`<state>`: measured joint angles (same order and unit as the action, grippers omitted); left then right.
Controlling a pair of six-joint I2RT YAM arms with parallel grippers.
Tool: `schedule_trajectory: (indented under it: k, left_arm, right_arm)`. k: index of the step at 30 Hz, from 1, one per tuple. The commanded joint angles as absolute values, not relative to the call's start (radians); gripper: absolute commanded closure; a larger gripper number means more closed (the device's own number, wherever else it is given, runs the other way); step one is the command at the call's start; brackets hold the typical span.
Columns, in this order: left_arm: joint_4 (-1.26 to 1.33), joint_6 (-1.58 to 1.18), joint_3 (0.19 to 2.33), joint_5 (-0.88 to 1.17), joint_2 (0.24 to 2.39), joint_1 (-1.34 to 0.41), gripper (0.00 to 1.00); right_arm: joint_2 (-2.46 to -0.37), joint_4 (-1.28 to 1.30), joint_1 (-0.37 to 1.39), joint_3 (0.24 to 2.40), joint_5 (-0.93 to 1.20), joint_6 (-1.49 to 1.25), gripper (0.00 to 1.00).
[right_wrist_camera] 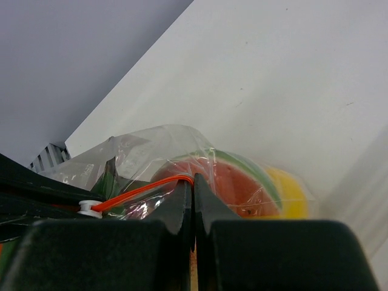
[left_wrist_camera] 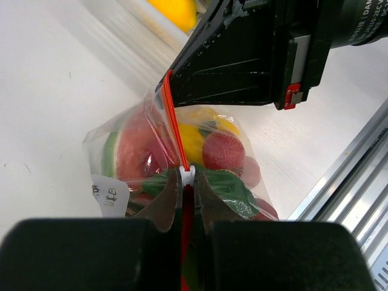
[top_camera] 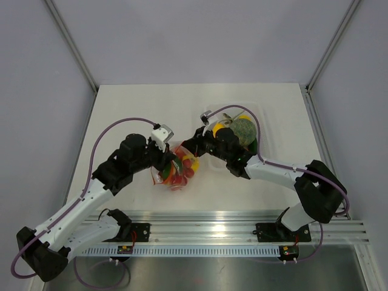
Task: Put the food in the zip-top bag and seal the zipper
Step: Zip the zipper food storage bag at the center of the board.
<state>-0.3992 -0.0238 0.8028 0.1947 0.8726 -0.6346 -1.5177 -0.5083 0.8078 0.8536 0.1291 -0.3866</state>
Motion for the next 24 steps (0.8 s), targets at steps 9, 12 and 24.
schedule_trajectory:
  k: [9, 12, 24]
  left_arm:
    - [-0.586, -0.066, 0.873, 0.301, 0.928, -0.646, 0.97]
    - [-0.578, -0.077, 0.885, 0.311, 0.943, -0.646, 1.0]
    - [-0.607, -0.103, 0.859, 0.324, 0.896, -0.646, 1.0]
  right_arm:
    - [-1.583, -0.603, 0.672, 0.93, -0.112, -0.379, 1.0]
    - [-1.589, -0.601, 0.669, 0.936, -0.112, -0.376, 1.0]
    - [-1.617, -0.594, 0.621, 0.965, -0.117, -0.394, 1.0]
